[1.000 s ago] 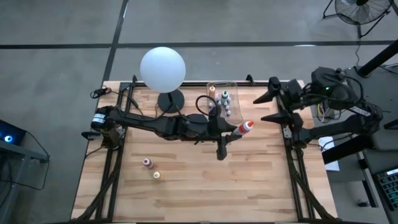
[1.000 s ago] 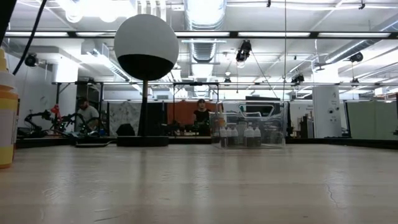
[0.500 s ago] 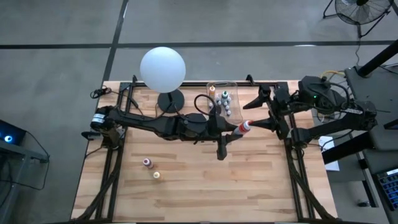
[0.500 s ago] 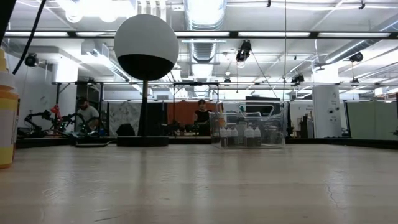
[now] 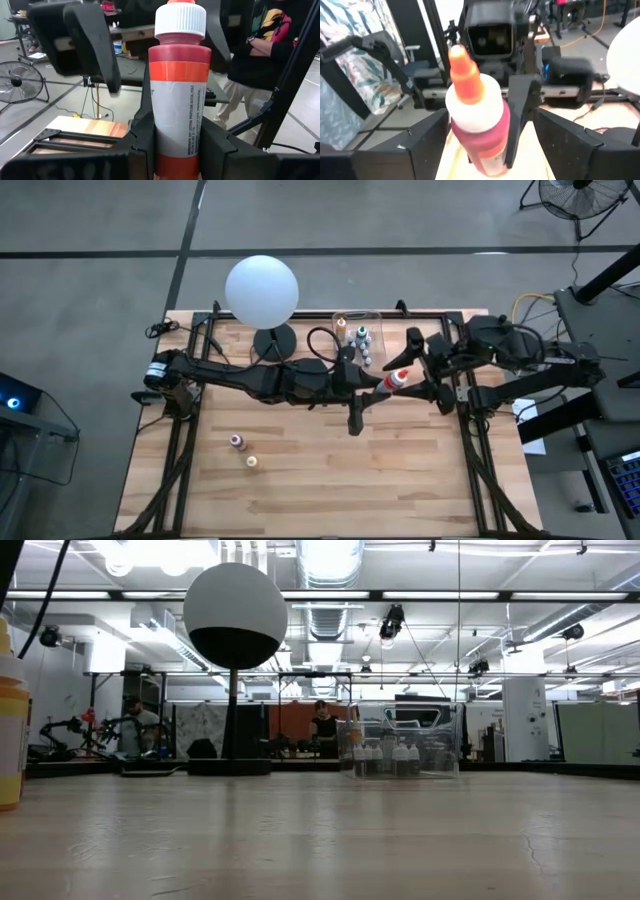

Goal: Pick & Place food coloring
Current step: Put the large orange food coloring bottle into the transparent bin

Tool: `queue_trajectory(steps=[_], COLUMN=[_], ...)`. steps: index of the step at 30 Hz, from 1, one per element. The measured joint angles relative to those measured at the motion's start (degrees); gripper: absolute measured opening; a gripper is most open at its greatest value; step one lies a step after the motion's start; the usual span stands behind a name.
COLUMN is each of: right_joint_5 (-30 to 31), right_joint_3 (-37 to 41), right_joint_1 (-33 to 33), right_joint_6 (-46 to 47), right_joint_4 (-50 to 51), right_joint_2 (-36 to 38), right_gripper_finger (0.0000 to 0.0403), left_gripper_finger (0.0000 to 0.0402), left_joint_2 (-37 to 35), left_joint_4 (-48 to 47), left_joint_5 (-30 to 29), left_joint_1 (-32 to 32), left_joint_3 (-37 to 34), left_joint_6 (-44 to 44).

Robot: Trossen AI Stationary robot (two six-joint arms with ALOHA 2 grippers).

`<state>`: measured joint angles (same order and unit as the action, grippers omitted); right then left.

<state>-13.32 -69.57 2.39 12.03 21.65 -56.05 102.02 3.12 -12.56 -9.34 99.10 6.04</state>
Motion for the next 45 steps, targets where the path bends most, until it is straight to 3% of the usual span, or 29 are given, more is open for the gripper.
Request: queue_trajectory(steps=[8, 27, 45], right_joint_5=[2.8, 2.9, 2.7], right_joint_3=[2.6, 3.3, 3.3], right_joint_1=[1.5, 1.9, 1.9], right_joint_6=[-0.4, -1.3, -2.1], right_joint_4=[-1.8, -4.5, -4.4], right_joint_2=[-0.4, 0.1, 0.1], right_gripper_finger=[0.0274, 0.0264, 0.0182], left_gripper_finger=[0.0080, 0.0080, 0.0080], left_joint_2=[0.0, 0.0, 0.0], left_joint_4=[0.1, 0.1, 0.1], left_joint_5=[0.0, 0.0, -0.1], left_joint_1=[0.0, 0.0, 0.0], left_joint_3=[0.1, 0.1, 0.1], left_joint_6=[0.0, 0.1, 0.5])
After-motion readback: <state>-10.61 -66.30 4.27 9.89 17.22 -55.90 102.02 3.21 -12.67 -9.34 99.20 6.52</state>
